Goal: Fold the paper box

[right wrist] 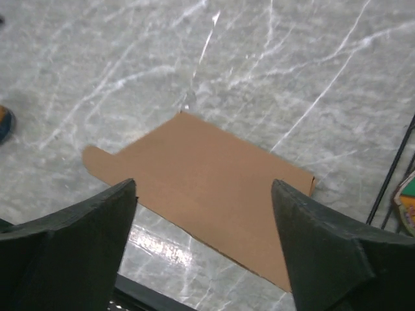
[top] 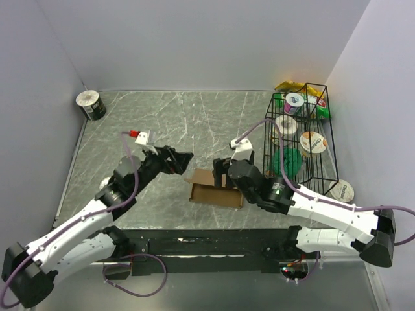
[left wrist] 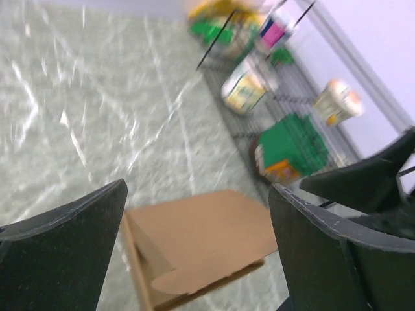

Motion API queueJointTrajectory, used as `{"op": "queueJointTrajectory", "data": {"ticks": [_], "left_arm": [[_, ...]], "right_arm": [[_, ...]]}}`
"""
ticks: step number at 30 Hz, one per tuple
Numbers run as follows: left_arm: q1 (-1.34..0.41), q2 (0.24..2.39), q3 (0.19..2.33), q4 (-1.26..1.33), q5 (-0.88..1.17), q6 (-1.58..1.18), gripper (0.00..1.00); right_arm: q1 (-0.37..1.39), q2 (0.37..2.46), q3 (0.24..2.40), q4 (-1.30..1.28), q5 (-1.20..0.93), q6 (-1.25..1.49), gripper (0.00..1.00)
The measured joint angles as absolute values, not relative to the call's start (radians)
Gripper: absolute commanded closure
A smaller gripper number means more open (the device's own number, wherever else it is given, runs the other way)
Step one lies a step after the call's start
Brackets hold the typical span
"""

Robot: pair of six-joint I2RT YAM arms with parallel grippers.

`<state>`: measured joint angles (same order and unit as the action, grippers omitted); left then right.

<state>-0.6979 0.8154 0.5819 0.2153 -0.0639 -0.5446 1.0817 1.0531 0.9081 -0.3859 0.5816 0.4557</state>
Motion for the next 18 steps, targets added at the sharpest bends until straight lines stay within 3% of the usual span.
{"op": "queueJointTrajectory", "data": {"ticks": [10,13,18], "left_arm": [[-0.607,1.028,0.553,0.194,0.188,-0.625,0.15],[-0.605,1.065,0.527,0.21,0.239,-0.653,0.15],[-0.605,1.119,0.474,0.256,0.284,-0.688,0.24]], "right_arm": [[1.082,1.072,0.735,-0.289,0.549,0.582,0.21],[1.082,1.09,0.702,-0.267,0.536,0.627,0.22],[1.092,1.132,0.663,-0.252,0.528,0.701,0.22]]}}
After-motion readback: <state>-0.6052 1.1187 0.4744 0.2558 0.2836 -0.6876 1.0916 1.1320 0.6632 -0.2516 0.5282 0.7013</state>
